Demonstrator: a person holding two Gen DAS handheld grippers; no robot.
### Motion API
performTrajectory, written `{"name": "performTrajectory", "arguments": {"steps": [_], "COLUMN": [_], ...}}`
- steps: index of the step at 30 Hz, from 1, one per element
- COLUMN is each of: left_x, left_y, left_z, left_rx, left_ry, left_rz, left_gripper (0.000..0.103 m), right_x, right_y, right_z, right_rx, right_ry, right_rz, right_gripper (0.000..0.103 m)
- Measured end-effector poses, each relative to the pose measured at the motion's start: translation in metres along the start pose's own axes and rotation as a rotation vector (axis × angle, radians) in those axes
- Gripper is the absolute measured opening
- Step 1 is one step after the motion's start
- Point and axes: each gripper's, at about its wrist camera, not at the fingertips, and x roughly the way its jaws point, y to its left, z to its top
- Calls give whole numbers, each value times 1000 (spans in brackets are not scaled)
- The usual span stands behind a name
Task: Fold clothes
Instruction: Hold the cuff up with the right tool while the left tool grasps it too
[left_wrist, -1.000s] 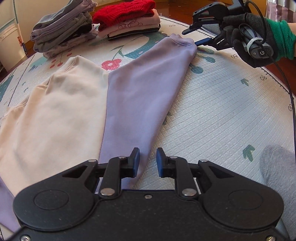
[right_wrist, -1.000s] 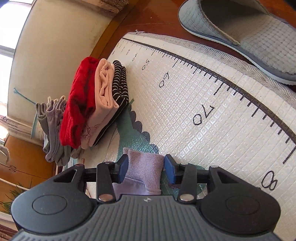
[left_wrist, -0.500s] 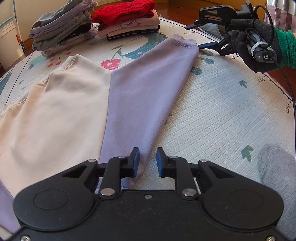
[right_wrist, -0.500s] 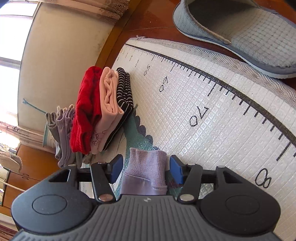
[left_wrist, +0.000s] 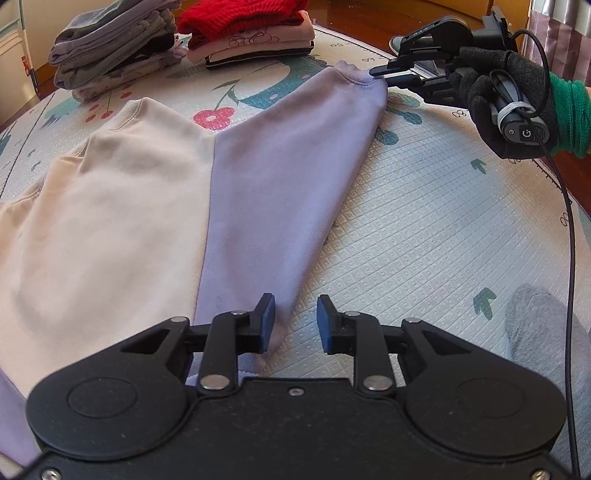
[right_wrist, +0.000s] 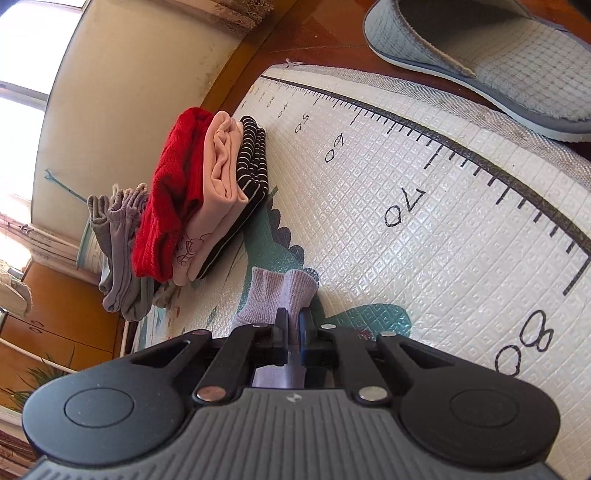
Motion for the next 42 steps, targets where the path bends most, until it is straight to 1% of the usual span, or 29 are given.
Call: {"name": "performTrajectory", "arguments": {"steps": [1,2,3,4,5,6,7,8,9,12,16,18,19,23,25,27,31,33,39,41,42], "left_x": [0,0,0,0,0,0,0,-1,0,-1,-4,-1,1,23,37,54,82,94,113,113,112], "left_y": [-1,-1,-1,-1,-1,-1,-1,-1,0,1,-8,-19,-26,-67,-85,-104,-126,-132,-134,-135,-134], "left_z": [0,0,0,0,0,0,0,1,3,14,47,69,79,123,141,156,172,176,189,191,192], "left_rx": [4,3,-2,-7,-9,-9,-8,-8,-9,-23,-41,-30,-12,121,197,293,479,557,674,706,712], "left_ry": [0,-1,0,0,0,0,2,6,16,57,-17,-64,-86,-175,-205,-237,-270,-280,-273,-289,-290], "left_rz": [0,1,0,0,-1,-1,-3,-7,-13,-49,3,5,4,54,108,170,262,310,391,414,421], "left_gripper": [26,26,27,27,27,27,27,27,28,48,48,48,48,48,48,48,48,48,46,40,35], "right_x": [0,0,0,0,2,4,6,6,7,3,-3,-5,-6,-6,-5,-4,-3,-3,-7,-8,-9], "right_y": [-3,-6,-9,-9,-7,-4,-2,0,1,4,15,20,23,31,33,34,31,28,23,23,23], "right_z": [0,1,1,2,2,2,2,3,3,4,6,8,10,18,22,25,28,28,28,27,28], "right_rx": [17,44,68,71,59,35,13,-5,-23,-42,-88,-103,-104,-102,-87,-68,-22,16,26,24,21], "right_ry": [-1,1,1,0,7,17,25,28,31,31,50,70,79,131,154,177,209,218,213,213,211], "right_rz": [11,28,44,52,44,30,18,16,14,46,53,63,66,71,79,86,97,126,183,200,203], "right_gripper": [16,29,41,41,40,36,30,9,6,6,6,6,6,6,6,6,6,7,7,8,9]}}
